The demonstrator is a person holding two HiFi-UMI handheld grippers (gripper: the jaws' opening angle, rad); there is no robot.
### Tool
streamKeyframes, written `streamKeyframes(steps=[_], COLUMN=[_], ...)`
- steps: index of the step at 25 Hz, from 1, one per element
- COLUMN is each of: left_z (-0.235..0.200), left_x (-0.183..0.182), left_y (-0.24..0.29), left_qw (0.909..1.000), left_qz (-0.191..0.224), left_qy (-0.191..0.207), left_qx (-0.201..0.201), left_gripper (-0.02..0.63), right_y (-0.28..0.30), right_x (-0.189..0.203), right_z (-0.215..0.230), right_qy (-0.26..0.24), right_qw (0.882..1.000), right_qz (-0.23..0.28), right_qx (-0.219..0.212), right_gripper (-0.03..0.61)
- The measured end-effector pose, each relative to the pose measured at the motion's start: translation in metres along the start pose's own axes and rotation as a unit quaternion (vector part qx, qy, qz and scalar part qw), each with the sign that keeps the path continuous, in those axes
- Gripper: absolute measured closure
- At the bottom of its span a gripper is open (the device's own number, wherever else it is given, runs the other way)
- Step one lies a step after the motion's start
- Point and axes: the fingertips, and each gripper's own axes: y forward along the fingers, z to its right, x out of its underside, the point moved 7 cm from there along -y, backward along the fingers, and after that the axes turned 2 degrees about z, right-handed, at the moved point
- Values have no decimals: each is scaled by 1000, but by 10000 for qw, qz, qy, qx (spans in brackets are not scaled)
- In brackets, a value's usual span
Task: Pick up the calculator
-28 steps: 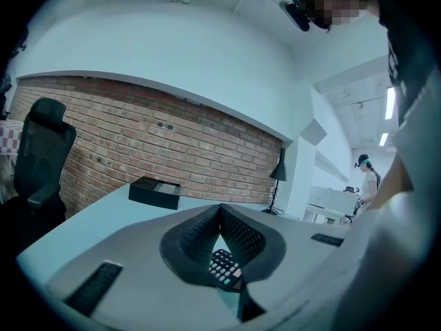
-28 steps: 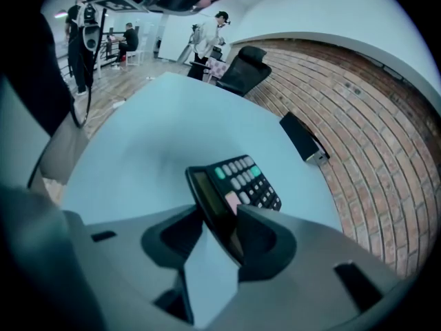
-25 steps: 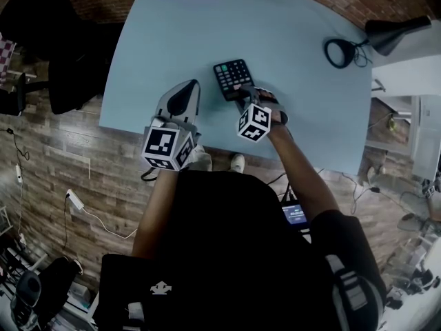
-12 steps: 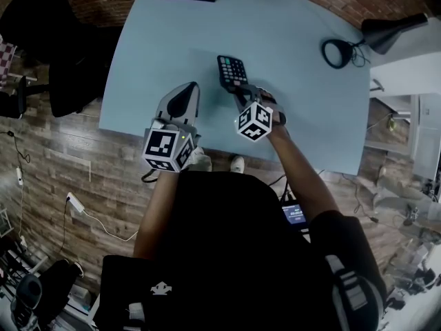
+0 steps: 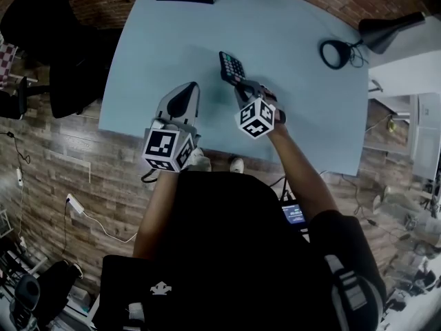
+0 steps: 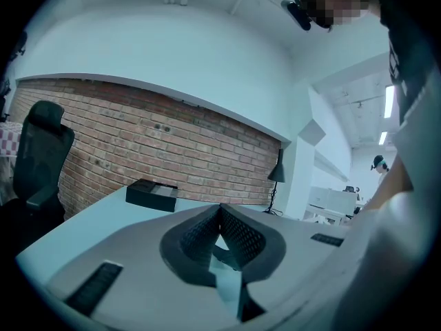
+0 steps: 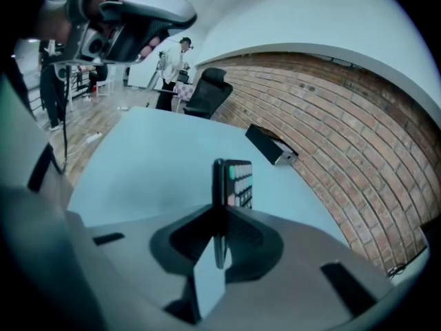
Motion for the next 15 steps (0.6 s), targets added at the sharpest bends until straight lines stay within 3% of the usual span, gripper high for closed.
streamKeyframes(steps=[9,15], left_z=[6,15], left_x=[-2,-2], left_y=[-2,-3], left_qw=[10000,10000], left_qz=[2,-9], left_qy=[68,82], left_qx=[-3,-22], left_gripper=[611,611], right_y=[-14,-36], right_x=[-5,-16], right_z=[8,18], right_qy=[516,1033], right_qw=[9984,9920], right_qz=[230,702], right_qx=[84,185], right_gripper=[529,529])
